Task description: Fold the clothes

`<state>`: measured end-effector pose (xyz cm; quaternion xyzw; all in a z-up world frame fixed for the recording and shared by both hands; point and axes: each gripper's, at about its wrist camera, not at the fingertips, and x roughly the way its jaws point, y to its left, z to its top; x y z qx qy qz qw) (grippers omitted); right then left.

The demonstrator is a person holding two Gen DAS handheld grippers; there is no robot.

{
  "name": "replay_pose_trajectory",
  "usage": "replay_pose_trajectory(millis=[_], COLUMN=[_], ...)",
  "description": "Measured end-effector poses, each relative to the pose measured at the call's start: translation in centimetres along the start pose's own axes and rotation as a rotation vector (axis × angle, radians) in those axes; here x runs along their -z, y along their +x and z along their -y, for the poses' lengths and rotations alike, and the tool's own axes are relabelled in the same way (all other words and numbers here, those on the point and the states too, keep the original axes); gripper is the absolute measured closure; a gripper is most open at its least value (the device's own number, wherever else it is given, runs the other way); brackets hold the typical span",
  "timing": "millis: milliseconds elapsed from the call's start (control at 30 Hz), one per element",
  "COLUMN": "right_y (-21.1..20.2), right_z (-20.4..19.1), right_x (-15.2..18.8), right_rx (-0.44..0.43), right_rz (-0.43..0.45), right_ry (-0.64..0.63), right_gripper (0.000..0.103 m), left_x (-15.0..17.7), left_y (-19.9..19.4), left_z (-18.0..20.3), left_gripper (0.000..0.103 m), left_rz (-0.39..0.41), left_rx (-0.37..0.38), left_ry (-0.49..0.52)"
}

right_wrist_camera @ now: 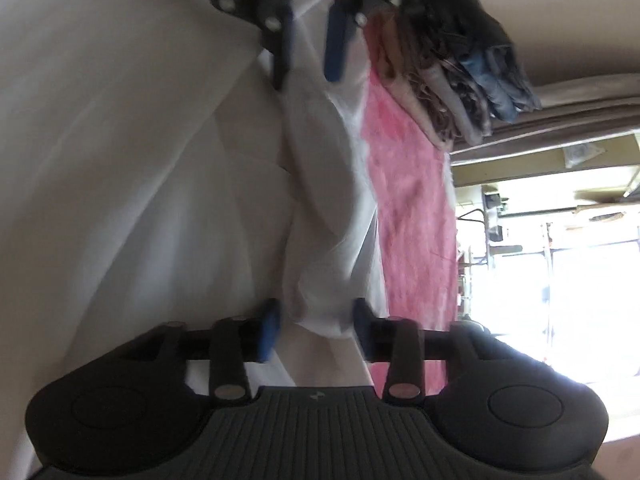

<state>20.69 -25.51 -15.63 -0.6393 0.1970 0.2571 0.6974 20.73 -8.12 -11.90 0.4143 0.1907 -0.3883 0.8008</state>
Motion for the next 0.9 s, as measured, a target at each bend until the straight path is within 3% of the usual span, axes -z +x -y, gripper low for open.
replay_pose_trajectory(millis=[167, 267, 333, 467, 533, 633, 767, 900], right_y=[-2.3, -4.4, -5.2, -2.8, -0.6, 1.5, 3.8, 3.3], right_z=[1.9, 4.8, 7.4, 12.4, 13.3, 11.3, 8.3, 6.9], right_x=[1.1, 1.6, 2.0, 3.0, 3.3, 3.3, 3.6, 4.0], right_rx=[-0.019, -0.034, -0.055, -0.161, -0.234, -0.295, -0.348, -0.31], right_rz=[0.031, 0.083, 0.121, 0.142, 0.114, 0.037, -0.056, -0.026], right_ry=[0.106, 0.344, 0.558, 1.066, 1.25, 1.309, 1.361, 1.359], right_gripper=[0.054, 0.059, 0.061, 0.065, 0.07, 0.076, 0.079, 0.08], left_x=[0.7, 0.8, 0.2, -1.9, -2.7, -4.0, -3.2, -2.8], left_y=[-2.0, -2.7, -2.5, -1.2, 0.1, 2.7, 4.4, 4.1], left_z=[-1.4, -2.8, -4.2, -5.6, -5.0, -3.6, -1.8, -1.9], left_gripper=[0.07, 0.07, 0.07, 0.07, 0.07, 0.07, 0.07, 0.07], left_rz=[-0.012, -0.014, -0.003, 0.027, 0.004, -0.041, -0.103, -0.086], left_rx=[0.023, -0.013, -0.033, -0.03, -0.018, -0.012, -0.015, -0.021], left_ry=[-0.089, -0.163, -0.265, -0.462, -0.473, -0.439, -0.366, -0.34])
